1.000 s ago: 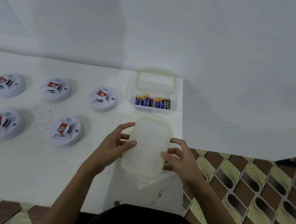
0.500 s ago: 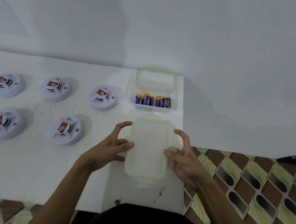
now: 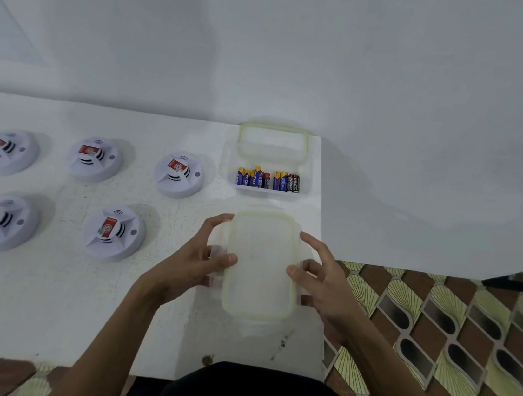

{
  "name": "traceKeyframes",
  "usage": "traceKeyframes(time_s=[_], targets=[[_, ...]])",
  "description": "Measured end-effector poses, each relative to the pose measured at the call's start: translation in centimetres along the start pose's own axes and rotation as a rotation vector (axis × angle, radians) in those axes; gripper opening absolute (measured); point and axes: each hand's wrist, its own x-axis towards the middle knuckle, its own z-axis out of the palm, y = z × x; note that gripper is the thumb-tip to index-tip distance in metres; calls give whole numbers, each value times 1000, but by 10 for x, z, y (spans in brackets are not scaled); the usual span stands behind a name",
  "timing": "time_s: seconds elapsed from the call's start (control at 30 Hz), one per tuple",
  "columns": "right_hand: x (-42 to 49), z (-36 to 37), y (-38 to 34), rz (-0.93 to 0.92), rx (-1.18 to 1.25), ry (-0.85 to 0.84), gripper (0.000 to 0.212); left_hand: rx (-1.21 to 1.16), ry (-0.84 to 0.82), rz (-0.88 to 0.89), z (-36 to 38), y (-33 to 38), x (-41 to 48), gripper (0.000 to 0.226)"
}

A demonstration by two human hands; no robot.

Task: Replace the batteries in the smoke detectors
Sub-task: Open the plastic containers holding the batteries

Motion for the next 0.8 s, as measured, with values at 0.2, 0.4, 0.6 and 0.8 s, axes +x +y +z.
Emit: traceKeyframes(time_s=[0.2, 0.4, 0.6, 0.8], targets=[[8, -10, -12, -33, -221, -81, 57, 311, 123, 123, -5, 7, 8, 87], [19, -2, -26, -137, -388, -76, 46, 285, 231, 184, -11, 20, 20, 59], [9, -15, -14, -97, -530, 293, 43, 206, 358, 179, -5, 3, 5, 38], [-6, -27, -9, -9, -125, 175, 23, 85, 438, 160, -3, -11, -12, 37]])
